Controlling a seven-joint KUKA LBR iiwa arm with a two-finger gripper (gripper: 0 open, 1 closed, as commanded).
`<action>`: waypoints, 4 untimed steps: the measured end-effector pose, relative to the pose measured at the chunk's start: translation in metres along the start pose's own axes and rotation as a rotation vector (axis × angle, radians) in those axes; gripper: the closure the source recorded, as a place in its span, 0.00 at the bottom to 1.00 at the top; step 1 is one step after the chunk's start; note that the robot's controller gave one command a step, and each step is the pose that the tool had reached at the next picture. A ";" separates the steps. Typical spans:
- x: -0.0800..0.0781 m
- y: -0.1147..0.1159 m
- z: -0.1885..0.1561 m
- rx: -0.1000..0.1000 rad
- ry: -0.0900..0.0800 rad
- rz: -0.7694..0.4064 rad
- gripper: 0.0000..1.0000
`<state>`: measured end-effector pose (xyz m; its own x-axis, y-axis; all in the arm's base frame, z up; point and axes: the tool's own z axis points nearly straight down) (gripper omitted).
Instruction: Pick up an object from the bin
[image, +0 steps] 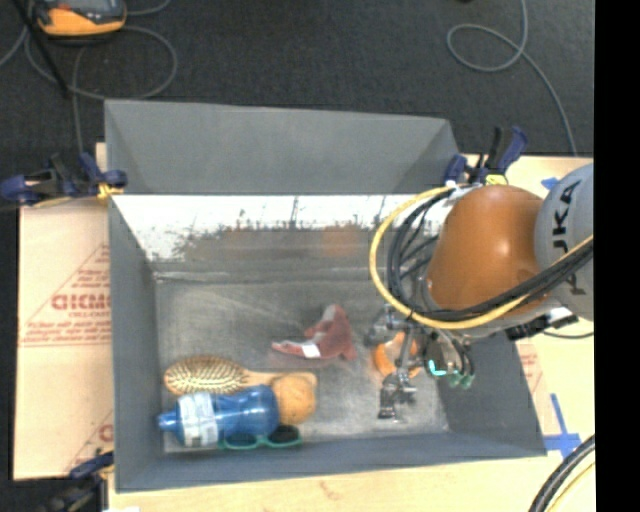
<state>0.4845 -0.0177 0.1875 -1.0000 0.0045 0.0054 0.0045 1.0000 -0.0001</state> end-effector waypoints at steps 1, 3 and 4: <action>-0.002 0.000 -0.004 0.001 -0.008 -0.001 0.00; -0.038 0.036 0.114 -0.001 -0.014 0.043 0.00; -0.038 0.035 0.114 -0.001 -0.013 0.043 0.00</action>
Offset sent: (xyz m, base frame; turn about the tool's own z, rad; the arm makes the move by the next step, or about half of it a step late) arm 0.0346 0.0356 -0.1166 0.0458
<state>0.5216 0.0176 0.0728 -0.9988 0.0474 -0.0078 0.0474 0.9989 0.0013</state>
